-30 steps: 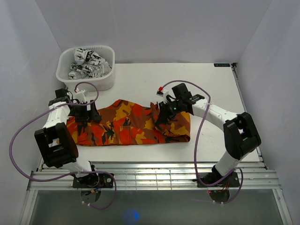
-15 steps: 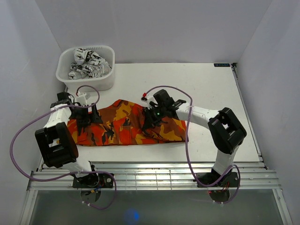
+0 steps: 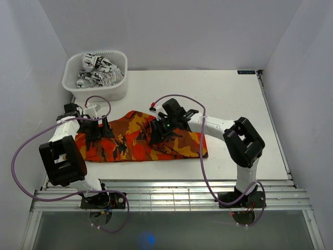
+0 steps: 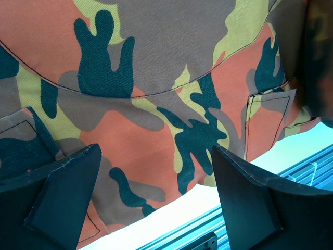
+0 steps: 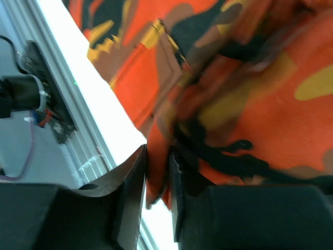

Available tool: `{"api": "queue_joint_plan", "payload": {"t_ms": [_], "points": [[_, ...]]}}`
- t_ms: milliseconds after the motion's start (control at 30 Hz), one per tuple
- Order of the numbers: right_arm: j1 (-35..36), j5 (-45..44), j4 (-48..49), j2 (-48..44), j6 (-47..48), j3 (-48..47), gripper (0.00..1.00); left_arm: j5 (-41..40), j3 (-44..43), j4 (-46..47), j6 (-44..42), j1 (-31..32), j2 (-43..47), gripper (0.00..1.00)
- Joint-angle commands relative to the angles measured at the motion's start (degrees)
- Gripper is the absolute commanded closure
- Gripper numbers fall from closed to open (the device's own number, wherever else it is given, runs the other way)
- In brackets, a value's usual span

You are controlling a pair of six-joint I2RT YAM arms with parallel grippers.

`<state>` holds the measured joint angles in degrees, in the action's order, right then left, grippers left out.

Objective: Fold and stack the trousers
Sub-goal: Fold the trousers

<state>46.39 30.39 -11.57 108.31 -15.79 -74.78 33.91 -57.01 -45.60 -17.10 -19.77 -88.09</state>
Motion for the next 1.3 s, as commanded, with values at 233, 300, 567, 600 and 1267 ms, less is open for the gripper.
{"api": "queue_joint_plan", "payload": {"t_ms": [233,300,567,600,1267], "points": [[-3.0,1.7,-3.9,-6.7,6.0,-3.9,0.20,6.9,-4.5,-2.3,-4.5,-0.1,4.9,0.02],[-6.1,3.3,-7.5,-9.5,10.0,-3.7,0.23,8.0,-5.6,-2.8,-6.5,0.2,6.2,0.02],[-16.1,-8.7,-22.5,-18.5,31.2,7.6,0.37,10.4,-7.7,-2.8,-4.4,9.6,6.9,0.06],[-17.4,-11.6,-22.5,-19.4,31.9,8.9,0.37,10.6,-6.9,-2.1,-3.6,10.7,7.1,0.07],[-27.5,-13.9,-26.7,-0.4,24.1,-1.9,0.27,5.2,-0.4,6.5,4.4,14.5,3.9,0.11]]}}
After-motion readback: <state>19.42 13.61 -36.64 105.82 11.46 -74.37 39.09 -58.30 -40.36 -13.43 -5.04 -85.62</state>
